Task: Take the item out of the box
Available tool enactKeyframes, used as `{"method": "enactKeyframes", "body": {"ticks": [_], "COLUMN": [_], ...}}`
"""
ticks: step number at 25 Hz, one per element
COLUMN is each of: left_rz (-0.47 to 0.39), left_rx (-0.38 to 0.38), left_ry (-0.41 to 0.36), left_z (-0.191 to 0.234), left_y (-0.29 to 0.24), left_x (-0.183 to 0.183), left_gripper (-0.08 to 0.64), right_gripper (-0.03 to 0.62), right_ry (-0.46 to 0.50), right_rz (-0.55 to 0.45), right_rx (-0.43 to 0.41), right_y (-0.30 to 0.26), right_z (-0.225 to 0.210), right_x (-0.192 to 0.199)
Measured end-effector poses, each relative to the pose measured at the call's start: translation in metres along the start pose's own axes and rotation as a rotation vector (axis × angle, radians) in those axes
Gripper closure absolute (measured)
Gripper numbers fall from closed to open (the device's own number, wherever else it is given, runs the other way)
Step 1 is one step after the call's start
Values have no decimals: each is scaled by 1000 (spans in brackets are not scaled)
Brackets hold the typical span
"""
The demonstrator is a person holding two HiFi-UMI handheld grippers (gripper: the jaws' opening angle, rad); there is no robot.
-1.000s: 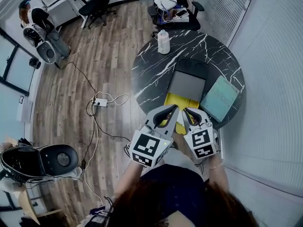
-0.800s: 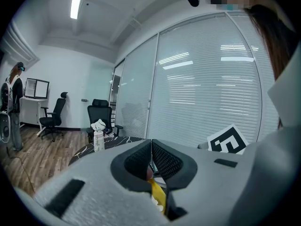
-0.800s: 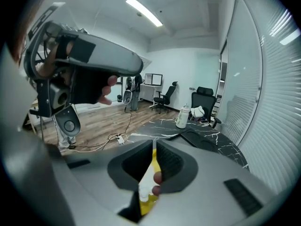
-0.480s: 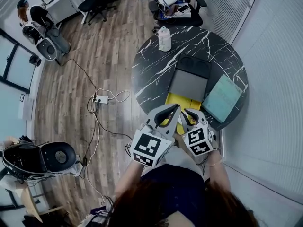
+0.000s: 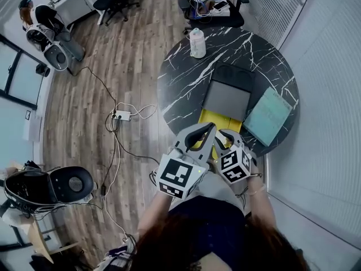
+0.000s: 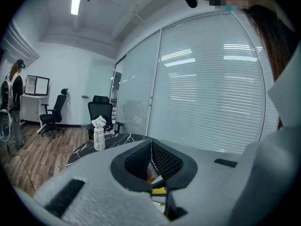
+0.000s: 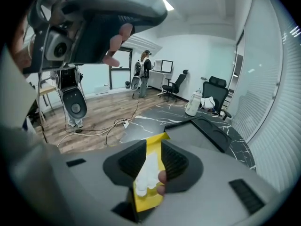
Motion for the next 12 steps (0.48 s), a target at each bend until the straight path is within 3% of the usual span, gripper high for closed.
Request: {"method": "enactKeyframes", "body": {"ticks": [12], "left_rz": [21], "left_rx": [-10], "left_ry": [6], "left_z": [6], "left_y": [-11], "left_x": [6], "left_gripper": [532], "right_gripper": [469], "right_ry": [24], "right_rz": [119], "right_rx": [-49], "right_y": [-38], "right_z": [1], "right_x": [37]}}
Point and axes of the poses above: the fingertips, and each gripper's own axes: y backward along the fingers, z to its left, x out of its underside, the point moved 2 cm from there along y, backward along the fingers, and after that the axes turned 12 degrees about -x, right-handed, at the moved point
